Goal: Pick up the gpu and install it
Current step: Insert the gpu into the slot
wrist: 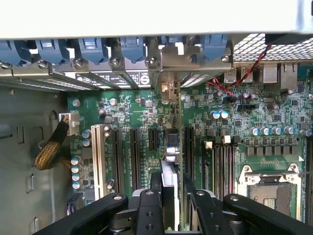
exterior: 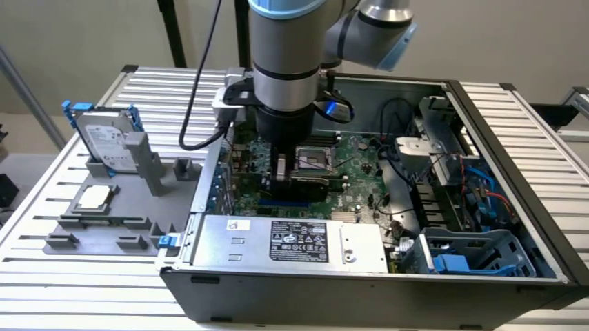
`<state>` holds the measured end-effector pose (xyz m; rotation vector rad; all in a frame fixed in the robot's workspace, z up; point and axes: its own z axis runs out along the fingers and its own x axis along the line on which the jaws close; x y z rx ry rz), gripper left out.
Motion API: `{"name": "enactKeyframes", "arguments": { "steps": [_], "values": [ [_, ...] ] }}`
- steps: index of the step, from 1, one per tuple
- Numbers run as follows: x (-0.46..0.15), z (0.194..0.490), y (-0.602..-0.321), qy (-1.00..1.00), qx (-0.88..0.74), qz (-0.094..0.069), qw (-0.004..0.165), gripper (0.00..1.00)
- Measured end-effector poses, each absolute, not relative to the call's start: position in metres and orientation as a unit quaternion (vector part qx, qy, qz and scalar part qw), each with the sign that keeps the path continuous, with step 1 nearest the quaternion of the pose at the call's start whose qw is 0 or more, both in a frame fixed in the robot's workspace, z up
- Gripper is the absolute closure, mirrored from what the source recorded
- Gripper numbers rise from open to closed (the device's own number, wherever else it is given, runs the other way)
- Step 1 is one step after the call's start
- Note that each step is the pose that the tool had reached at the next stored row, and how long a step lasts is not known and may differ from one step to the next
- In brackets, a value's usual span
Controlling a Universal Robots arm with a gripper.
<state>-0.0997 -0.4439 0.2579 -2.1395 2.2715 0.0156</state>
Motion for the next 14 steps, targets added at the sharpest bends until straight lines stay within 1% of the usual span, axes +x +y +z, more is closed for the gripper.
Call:
{"name": "enactKeyframes", "arguments": {
  "steps": [14],
  "values": [
    [-0.1007,0.2533,-0.4436,0.726,-0.688,0.005,0.010,0.72]
  ]
}}
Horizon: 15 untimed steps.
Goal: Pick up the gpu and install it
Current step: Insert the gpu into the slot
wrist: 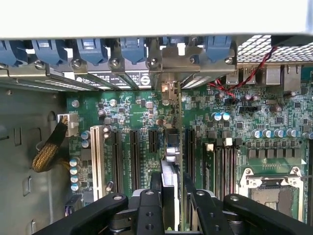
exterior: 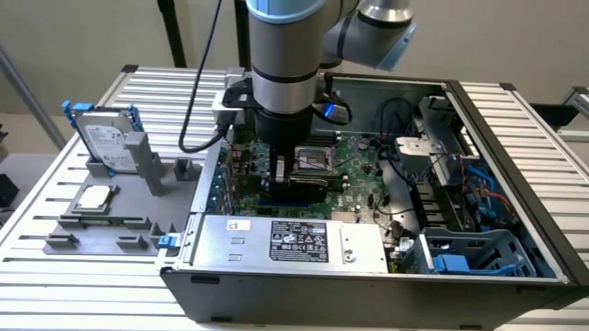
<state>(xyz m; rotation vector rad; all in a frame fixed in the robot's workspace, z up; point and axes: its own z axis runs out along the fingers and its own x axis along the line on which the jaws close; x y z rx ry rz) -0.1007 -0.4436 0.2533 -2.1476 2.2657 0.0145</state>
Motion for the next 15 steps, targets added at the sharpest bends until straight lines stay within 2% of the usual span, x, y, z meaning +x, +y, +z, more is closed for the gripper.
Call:
{"name": "enactKeyframes", "arguments": {
  "steps": [15],
  "values": [
    [-0.1016,0.2493,-0.4427,0.725,-0.689,0.005,0.010,0.72]
  ]
}}
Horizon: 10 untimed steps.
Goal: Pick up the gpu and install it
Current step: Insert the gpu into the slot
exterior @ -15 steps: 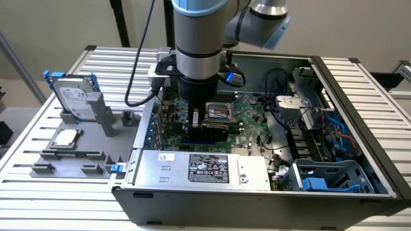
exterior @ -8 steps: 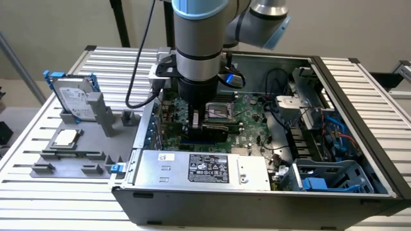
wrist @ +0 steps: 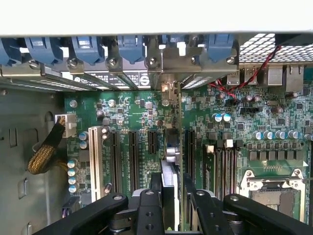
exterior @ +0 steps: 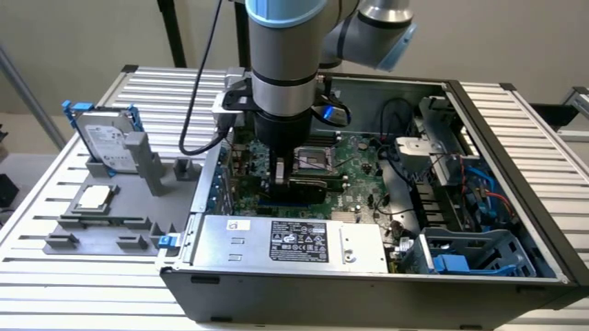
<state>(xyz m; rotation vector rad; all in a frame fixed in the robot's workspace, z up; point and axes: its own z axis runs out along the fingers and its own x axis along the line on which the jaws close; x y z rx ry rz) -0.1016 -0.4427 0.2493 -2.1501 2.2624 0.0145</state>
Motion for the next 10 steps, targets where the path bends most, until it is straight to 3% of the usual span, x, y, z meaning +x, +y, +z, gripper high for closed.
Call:
{"name": "enactKeyframes", "arguments": {
  "steps": [10],
  "values": [
    [-0.1021,0.2465,-0.4428,0.725,-0.689,0.005,0.010,0.72]
  ]
}}
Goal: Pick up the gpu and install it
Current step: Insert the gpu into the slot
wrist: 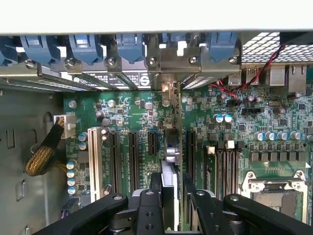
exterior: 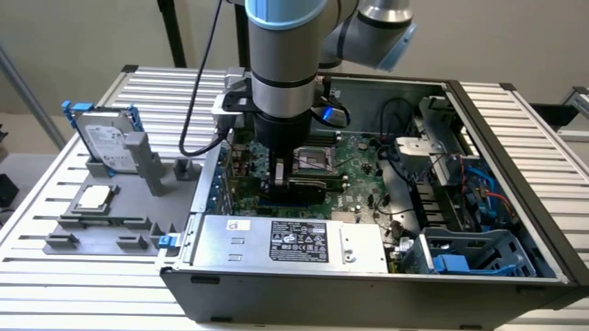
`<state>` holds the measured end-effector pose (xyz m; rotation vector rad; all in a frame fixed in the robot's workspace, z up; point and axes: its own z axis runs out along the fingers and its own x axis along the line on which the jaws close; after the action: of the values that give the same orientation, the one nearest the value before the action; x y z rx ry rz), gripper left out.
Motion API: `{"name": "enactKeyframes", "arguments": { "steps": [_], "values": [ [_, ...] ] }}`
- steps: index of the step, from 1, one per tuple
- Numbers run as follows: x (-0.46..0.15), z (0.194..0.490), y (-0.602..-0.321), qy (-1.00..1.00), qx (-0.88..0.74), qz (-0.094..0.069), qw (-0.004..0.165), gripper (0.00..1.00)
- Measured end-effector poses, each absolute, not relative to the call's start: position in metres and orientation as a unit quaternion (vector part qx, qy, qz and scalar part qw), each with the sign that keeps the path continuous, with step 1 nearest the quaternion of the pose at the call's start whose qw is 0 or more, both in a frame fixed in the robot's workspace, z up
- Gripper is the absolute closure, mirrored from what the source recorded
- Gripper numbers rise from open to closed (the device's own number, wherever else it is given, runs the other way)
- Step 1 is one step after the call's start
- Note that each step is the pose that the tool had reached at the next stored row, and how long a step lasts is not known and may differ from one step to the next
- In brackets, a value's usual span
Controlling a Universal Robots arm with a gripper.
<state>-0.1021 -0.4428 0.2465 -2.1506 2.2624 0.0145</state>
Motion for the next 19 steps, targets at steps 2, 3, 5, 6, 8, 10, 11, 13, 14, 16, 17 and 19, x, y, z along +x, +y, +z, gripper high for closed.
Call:
{"name": "enactKeyframes", "arguments": {
  "steps": [2,3,5,6,8,10,11,13,14,16,17,19],
  "values": [
    [-0.1021,0.2460,-0.4427,0.725,-0.689,0.005,0.010,0.72],
    [-0.1021,0.2451,-0.4426,0.724,-0.689,0.005,0.011,0.72],
    [-0.1022,0.2445,-0.4427,0.724,-0.689,0.005,0.010,0.72],
    [-0.1022,0.2441,-0.4428,0.724,-0.689,0.005,0.010,0.72],
    [-0.1025,0.2434,-0.4428,0.724,-0.690,0.005,0.010,0.72],
    [-0.1034,0.2428,-0.4428,0.724,-0.690,0.005,0.010,0.72],
    [-0.1040,0.2425,-0.4428,0.724,-0.690,0.005,0.010,0.72],
    [-0.1047,0.2424,-0.4427,0.724,-0.690,0.004,0.010,0.72],
    [-0.1049,0.2424,-0.4427,0.724,-0.690,0.004,0.010,0.72],
    [-0.1050,0.2425,-0.4429,0.724,-0.690,0.004,0.010,0.72],
    [-0.1057,0.2424,-0.4428,0.724,-0.690,0.005,0.010,0.72],
    [-0.1061,0.2421,-0.4427,0.724,-0.690,0.005,0.011,0.71]
  ]
}}
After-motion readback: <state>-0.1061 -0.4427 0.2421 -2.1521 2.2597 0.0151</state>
